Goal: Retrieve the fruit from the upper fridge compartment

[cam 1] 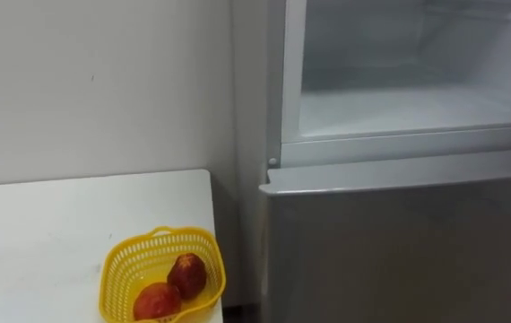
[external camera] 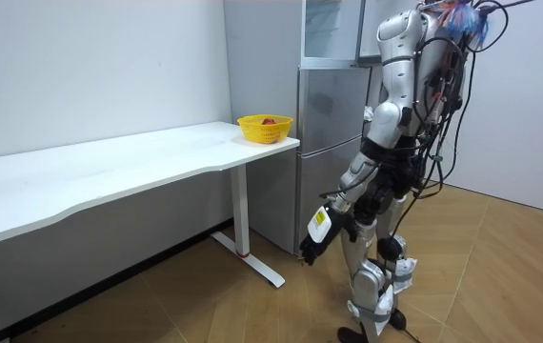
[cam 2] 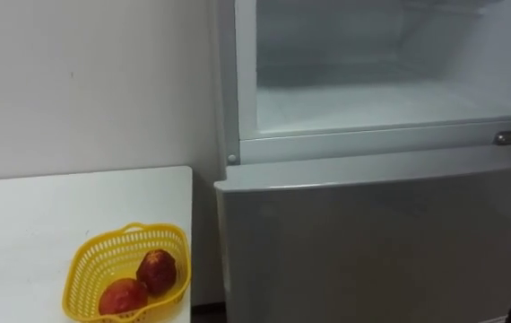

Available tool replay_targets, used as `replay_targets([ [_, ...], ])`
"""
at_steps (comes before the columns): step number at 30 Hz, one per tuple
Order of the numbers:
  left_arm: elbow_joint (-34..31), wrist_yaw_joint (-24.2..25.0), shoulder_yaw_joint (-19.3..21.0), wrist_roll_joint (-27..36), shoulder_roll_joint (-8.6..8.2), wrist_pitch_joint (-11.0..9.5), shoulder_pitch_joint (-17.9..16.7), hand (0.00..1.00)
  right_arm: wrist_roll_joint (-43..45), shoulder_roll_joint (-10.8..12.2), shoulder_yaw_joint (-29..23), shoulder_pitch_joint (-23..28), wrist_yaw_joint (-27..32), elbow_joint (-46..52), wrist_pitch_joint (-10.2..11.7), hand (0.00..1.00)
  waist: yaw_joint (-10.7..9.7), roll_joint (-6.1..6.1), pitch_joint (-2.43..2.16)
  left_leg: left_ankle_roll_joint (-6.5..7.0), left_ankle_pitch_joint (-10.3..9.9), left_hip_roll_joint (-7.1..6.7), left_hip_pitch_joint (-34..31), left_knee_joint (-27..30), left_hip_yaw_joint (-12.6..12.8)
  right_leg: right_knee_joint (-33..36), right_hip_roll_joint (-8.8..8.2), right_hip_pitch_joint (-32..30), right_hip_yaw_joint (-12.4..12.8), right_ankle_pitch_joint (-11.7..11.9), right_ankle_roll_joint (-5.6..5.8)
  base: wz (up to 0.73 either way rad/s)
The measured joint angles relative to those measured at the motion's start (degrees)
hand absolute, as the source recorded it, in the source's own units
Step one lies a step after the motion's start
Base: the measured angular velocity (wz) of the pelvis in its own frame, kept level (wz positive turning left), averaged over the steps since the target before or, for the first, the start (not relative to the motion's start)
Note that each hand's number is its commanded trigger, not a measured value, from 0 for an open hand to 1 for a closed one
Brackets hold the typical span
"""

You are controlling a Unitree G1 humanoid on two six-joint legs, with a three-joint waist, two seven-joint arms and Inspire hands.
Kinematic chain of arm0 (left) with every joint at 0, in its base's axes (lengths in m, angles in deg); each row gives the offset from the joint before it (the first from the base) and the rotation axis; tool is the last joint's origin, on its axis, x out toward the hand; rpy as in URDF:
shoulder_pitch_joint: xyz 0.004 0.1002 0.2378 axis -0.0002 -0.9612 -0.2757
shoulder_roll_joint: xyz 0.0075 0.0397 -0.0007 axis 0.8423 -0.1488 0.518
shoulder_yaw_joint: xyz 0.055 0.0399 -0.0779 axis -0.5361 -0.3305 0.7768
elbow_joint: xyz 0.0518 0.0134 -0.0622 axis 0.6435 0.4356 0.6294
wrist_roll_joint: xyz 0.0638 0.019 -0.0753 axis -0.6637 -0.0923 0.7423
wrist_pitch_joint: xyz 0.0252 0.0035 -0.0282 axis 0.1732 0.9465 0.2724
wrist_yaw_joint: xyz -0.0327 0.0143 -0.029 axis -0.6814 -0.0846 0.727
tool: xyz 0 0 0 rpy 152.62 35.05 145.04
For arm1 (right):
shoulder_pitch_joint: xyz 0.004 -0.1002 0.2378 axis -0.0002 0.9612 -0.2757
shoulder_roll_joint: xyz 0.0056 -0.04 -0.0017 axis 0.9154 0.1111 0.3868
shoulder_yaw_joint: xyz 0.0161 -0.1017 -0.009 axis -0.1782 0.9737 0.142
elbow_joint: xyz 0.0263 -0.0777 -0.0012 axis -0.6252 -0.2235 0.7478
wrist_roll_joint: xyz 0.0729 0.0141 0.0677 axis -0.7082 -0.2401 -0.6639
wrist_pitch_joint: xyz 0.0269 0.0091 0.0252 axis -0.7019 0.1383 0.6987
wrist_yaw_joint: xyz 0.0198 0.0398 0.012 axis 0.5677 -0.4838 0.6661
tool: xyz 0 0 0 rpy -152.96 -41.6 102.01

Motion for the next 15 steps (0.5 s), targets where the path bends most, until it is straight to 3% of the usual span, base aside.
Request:
replay_targets([
  [11,0.3,1.0,5.5,-0.4,-0.13,-1.4,-0.4,0.00,-22.1,-0.1,-8.9,-1.5,-8.2,0.4,2.8,0.00,-0.2,-1.08,-0.02,0.01,0.0,-0.02,0.0,0.1,0.2,-0.1,0.03,0.0,0.6,-0.2,0.05,0.01],
  [15,0.4,1.1,7.1,-0.5,-0.14,-2.8,-0.3,0.00,-28.9,-0.1,-12.5,-3.4,-12.7,0.4,3.8,0.00,-0.3,-1.19,-0.04,0.01,0.0,-0.04,0.0,0.0,0.2,-0.1,-0.05,0.0,0.6,-0.2,0.05,0.00],
])
